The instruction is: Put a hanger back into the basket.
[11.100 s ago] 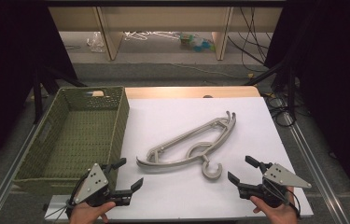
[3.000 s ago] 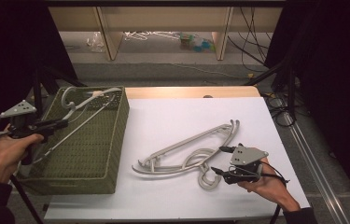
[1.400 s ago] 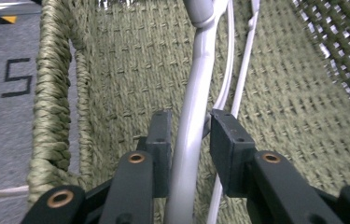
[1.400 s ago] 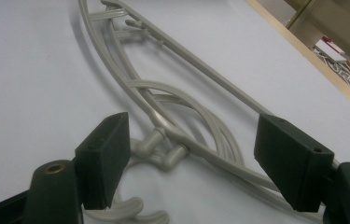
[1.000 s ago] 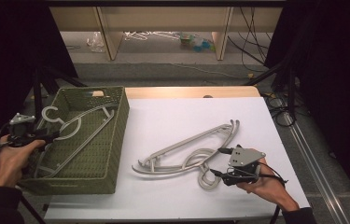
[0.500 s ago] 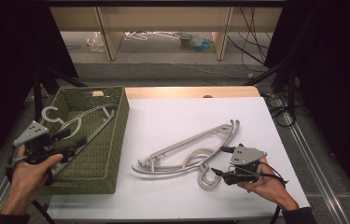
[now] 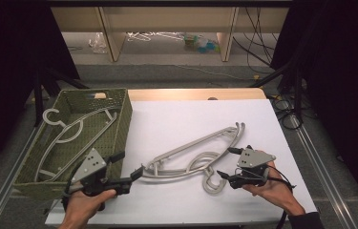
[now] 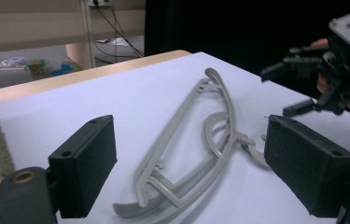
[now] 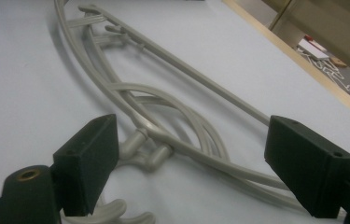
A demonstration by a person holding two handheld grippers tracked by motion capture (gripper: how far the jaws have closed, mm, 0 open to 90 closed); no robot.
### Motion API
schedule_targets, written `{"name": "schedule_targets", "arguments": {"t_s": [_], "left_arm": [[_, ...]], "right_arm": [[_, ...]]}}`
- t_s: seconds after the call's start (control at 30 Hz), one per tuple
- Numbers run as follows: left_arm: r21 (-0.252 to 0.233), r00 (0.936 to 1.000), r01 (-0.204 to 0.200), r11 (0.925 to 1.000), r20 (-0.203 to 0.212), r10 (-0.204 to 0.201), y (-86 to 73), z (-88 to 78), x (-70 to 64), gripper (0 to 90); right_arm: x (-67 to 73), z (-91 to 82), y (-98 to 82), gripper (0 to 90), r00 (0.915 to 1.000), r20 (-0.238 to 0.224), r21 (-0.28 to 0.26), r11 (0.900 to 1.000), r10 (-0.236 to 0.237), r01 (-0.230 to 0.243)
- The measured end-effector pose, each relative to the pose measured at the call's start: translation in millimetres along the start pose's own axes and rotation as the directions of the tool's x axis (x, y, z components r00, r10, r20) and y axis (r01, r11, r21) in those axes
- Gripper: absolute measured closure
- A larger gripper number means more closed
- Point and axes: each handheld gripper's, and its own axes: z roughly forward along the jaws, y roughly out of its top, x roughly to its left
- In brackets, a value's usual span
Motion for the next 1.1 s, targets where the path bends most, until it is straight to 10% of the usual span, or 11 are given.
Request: {"name": "schedule_targets", "arguments": {"t_s": [0.17,0.6,1.1], "left_arm": [[-0.003,0.9977,-0.062,0.9981,0.025,0.062,-12.2,7.4,-10.5,17.0],[-0.027,0.9973,-0.072,0.9970,-0.011,0.072,-31.1,3.4,-6.9,16.7],[0.000,0.9967,-0.081,0.9967,0.008,0.081,-35.2,7.8,-10.2,16.7]], "right_arm": [[0.3,-4.4,1.2,19.1,0.9983,0.040,-0.031,0.999,0.044,-0.043],[27.9,-28.4,0.2,18.2,0.9819,0.060,-0.142,0.975,0.180,-0.170],[14.6,-25.2,-11.2,19.1,0.9843,0.060,-0.091,0.983,0.166,-0.160]]}}
